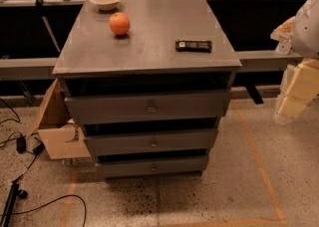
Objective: Move rxbar chocolate near orange
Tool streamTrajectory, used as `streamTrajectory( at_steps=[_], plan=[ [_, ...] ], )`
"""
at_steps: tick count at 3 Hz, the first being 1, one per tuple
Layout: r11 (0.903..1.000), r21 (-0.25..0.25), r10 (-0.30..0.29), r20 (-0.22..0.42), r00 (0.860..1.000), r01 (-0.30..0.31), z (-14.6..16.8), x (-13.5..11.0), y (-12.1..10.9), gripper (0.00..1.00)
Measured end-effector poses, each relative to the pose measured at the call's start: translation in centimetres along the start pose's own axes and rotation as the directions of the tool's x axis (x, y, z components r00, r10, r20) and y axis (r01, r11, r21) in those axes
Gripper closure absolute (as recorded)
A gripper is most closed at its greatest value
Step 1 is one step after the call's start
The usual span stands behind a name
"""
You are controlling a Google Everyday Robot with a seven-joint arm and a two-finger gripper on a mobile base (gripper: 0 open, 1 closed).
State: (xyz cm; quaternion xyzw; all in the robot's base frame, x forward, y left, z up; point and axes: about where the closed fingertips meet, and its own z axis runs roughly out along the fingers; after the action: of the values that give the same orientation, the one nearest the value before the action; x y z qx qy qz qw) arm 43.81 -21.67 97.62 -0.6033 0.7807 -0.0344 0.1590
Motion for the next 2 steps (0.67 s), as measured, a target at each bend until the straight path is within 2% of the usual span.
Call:
streamTrajectory(
  at_steps=[1, 2],
  plan=[
    [1.0000, 0.003, -0.001, 0.002, 1.000, 0.001, 0.0, 0.0, -0.1, 0.00],
    [1.0000, -0.008, 0.005, 0.054, 0.999, -0.004, 0.8, 0.0, -1.6, 0.00]
  ],
)
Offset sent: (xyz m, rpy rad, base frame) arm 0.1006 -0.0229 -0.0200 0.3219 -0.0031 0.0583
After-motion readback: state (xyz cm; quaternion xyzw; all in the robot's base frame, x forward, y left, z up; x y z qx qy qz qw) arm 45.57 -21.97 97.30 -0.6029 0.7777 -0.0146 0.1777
